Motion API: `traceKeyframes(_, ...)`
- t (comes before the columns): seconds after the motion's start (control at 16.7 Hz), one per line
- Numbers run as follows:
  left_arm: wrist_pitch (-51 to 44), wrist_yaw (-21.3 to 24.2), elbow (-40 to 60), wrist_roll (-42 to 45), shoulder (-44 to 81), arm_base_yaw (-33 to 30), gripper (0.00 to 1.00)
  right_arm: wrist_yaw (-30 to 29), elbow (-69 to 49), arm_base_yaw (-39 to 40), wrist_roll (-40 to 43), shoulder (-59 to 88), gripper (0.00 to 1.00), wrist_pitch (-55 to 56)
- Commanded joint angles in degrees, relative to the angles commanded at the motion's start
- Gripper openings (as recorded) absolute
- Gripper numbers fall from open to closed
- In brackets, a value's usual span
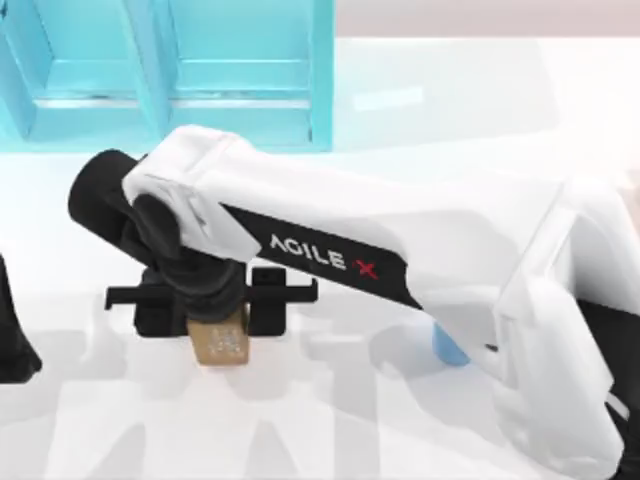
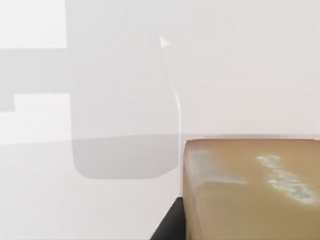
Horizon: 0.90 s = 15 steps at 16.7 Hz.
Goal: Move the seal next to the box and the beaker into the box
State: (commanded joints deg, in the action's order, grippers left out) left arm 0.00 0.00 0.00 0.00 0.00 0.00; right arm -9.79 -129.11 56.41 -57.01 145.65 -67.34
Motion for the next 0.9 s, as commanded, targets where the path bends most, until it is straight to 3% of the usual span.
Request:
traceKeyframes(0.54, 0.00, 0.00, 0.00, 0.00, 0.00, 0.00, 1.00, 0.95, 18.94, -5.99, 6.07, -22.53, 0.00, -2.20)
traceKeyframes(0.9, 0.00, 0.00, 0.00, 0.00, 0.00, 0.00, 1.00, 0.99, 19.89, -6.17, 6.44, -23.42, 0.00, -2.27)
